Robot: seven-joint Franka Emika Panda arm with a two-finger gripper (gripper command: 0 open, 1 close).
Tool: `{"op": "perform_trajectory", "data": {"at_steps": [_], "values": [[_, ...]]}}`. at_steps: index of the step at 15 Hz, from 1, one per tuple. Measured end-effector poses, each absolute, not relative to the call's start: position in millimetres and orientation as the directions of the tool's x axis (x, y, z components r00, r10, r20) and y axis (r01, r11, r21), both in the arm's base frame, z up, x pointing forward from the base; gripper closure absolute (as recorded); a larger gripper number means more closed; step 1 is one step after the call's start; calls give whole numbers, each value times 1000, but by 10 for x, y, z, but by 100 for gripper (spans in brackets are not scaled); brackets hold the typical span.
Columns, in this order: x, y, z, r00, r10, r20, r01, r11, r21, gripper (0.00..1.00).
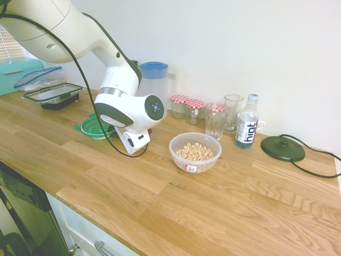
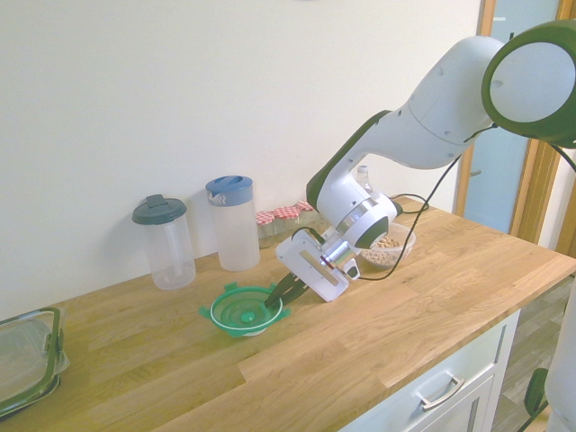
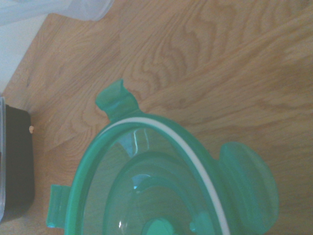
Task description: Cover the lid of food container
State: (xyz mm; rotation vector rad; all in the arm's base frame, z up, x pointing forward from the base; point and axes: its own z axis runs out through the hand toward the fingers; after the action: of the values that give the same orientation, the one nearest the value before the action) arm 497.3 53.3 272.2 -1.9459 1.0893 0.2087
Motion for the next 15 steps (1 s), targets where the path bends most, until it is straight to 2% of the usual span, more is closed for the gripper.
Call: {"op": "perform_trajectory", "data": {"at_steps": [4, 7, 12, 15], "values": [[4970, 532, 2726, 617, -607, -500, -751, -265, -605, 100], [4959, 472, 2881, 651, -623, -433, -742, -403, -536, 100], [4681, 365, 3946, 730, -657, -189, -670, -631, -391, 100], [4472, 8, 4790, 752, -658, -36, -648, -730, -217, 100]]}}
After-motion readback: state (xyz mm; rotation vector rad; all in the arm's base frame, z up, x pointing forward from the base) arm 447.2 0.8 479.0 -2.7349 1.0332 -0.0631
